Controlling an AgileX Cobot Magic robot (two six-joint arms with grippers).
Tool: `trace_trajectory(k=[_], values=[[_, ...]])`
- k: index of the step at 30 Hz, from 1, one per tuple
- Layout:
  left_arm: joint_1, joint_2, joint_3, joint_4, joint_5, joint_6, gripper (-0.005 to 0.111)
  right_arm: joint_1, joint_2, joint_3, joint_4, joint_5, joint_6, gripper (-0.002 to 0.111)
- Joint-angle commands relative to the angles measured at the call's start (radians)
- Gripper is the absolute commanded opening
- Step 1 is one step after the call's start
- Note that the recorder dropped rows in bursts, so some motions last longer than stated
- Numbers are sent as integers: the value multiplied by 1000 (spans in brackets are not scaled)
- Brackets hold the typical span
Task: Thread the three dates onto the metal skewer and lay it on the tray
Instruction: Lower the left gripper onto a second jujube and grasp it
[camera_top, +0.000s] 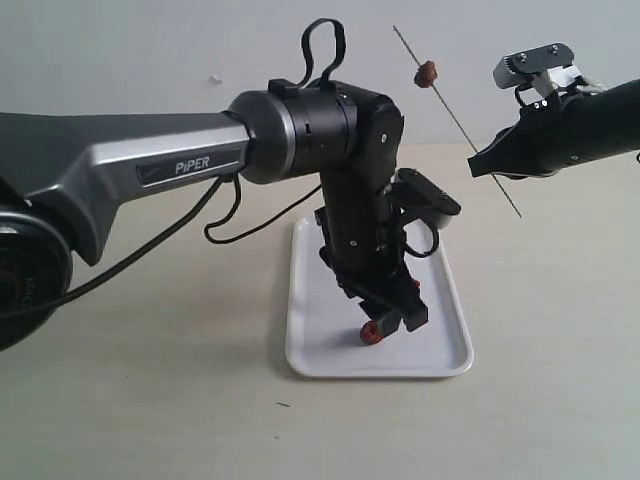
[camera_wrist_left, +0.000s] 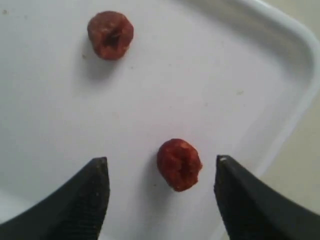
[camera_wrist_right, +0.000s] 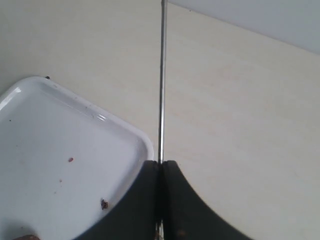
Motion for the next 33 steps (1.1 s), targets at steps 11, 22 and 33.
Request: trace_trajectory(k=[11, 22, 33], values=[[-10, -9, 88, -5, -121, -6, 61, -1, -6, -2, 15, 0, -3, 0], [-16, 27, 88, -17, -128, -6, 61, -1, -6, -2, 15, 4, -3, 0], [-16, 27, 88, -17, -81, -32, 46, -1, -6, -2, 15, 2, -3, 0]])
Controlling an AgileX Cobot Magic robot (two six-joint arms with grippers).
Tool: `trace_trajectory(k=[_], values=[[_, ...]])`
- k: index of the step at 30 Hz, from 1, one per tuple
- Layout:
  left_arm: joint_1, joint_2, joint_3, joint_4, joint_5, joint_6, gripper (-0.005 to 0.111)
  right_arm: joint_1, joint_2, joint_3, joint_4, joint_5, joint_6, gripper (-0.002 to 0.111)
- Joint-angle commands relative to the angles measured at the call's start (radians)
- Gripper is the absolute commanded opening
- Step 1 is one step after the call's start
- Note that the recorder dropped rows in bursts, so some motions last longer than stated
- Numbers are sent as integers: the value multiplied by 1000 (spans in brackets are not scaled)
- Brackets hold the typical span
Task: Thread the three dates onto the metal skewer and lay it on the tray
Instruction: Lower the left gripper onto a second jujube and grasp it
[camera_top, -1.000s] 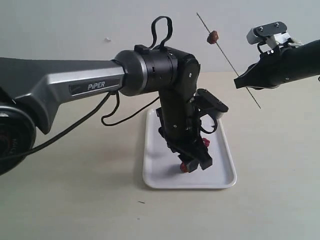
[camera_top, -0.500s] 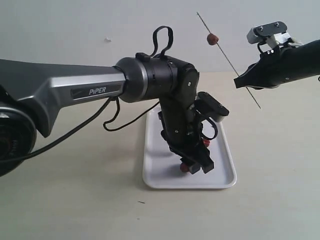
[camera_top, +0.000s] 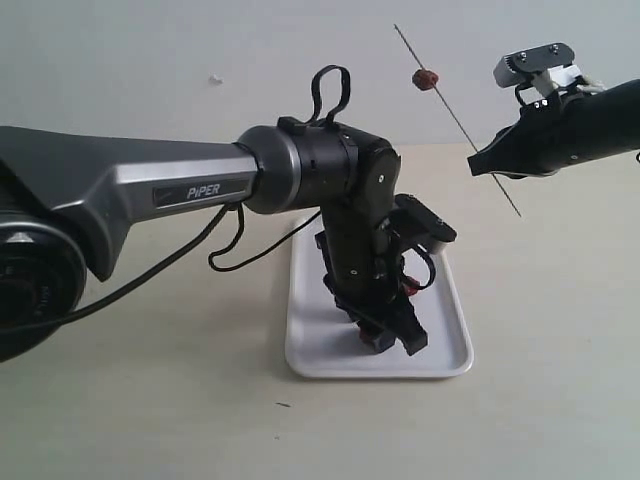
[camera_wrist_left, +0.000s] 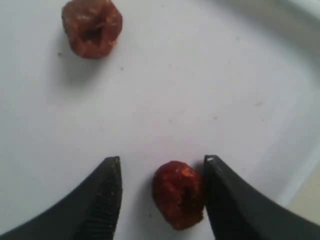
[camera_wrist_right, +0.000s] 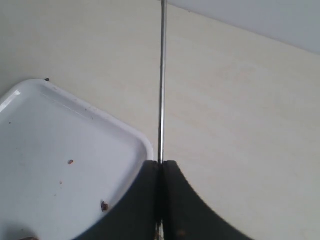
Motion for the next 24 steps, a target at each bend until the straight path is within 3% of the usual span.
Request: trace_trajectory(k=[1, 10, 17, 24], values=[[-4, 4, 3, -12, 34, -15, 46, -1, -6, -2, 7, 2, -3, 0], [-4, 4, 3, -12, 30, -15, 45, -1, -6, -2, 7, 2, -3, 0], [-4, 4, 3, -12, 30, -7, 28, -1, -6, -2, 7, 2, -3, 0], [-4, 4, 3, -12, 21, -7, 27, -1, -6, -2, 23, 2, -3, 0]])
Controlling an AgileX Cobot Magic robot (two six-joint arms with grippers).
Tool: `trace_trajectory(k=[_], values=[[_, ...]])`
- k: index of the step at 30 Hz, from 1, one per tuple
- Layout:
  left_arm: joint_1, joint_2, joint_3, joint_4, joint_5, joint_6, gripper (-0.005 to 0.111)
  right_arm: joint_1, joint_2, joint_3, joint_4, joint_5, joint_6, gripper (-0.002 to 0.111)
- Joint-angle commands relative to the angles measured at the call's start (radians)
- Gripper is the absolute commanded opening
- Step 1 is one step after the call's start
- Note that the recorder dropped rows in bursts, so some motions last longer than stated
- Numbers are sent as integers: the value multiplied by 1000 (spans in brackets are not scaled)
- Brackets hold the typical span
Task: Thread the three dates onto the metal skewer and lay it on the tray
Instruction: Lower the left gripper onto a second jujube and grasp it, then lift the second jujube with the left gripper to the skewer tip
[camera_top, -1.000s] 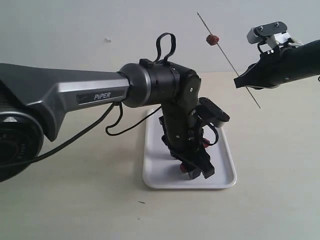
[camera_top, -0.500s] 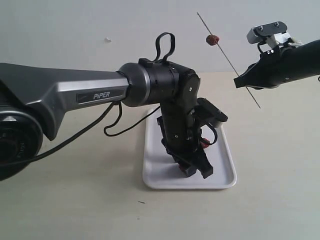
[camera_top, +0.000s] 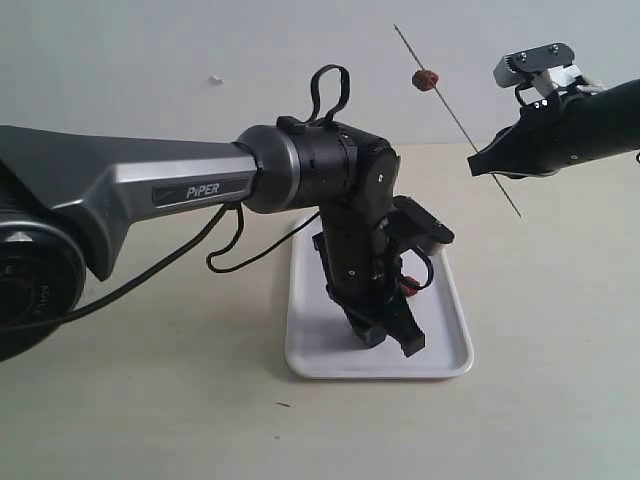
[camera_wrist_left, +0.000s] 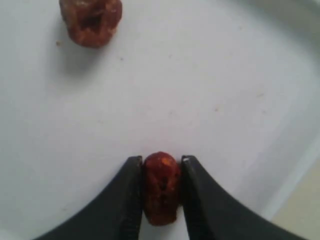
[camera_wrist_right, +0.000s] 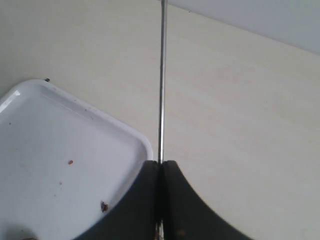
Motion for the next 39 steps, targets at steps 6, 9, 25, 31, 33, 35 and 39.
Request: trace_trajectory(k=[6, 9, 25, 31, 33, 35, 39], values=[[17, -14, 3, -16, 0, 43, 27, -1, -6, -2, 24, 4, -3, 0], [59, -40, 3, -46, 0, 72, 27, -1, -6, -2, 6, 6, -6, 0], [531, -124, 1, -1004, 186, 495, 27, -1, -6, -2, -138, 251, -150, 0], [636, -124, 1, -1109, 186, 482, 27, -1, -6, -2, -229, 318, -172, 0], [654, -124, 1, -1159, 186, 482, 27, -1, -6, -2, -255, 337, -172, 0], [657, -124, 1, -1178, 186, 460, 27, -1, -6, -2, -286, 380, -177, 0], [655, -124, 1, -1171, 186, 426, 27, -1, -6, -2, -310, 474, -215, 0]])
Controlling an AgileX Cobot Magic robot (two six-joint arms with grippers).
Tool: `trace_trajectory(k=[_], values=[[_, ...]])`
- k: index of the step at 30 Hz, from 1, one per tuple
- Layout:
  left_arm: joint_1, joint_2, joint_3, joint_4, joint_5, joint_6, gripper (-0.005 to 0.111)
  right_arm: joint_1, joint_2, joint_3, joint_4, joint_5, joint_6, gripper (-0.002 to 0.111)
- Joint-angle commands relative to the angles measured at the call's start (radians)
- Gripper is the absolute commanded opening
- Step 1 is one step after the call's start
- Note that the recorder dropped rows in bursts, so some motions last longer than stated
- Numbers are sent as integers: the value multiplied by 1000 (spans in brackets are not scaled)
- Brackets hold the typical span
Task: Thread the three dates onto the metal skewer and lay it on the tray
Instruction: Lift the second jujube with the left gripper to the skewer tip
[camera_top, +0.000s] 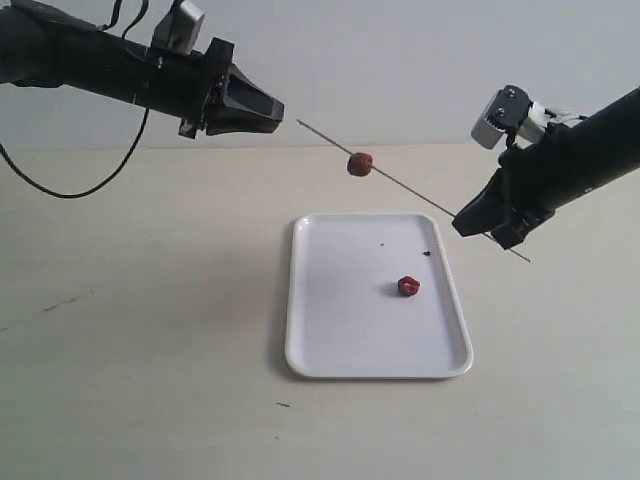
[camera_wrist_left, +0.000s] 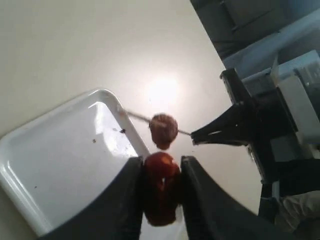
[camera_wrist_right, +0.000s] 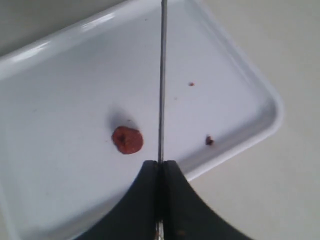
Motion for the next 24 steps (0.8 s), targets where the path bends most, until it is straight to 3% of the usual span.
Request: trace_trajectory(k=[1, 11, 16, 24], values=[[-3, -14, 1, -21, 8, -31, 27, -1, -6, -2, -20, 94, -39, 0], [2, -14, 1, -11, 8, -53, 27, -1, -6, -2, 32, 63, -46, 0], [12, -14, 1, 73, 8, -59, 27, -1, -6, -2, 32, 72, -46, 0], [12, -14, 1, 46, 8, -56, 27, -1, -6, -2, 26, 106, -58, 0]])
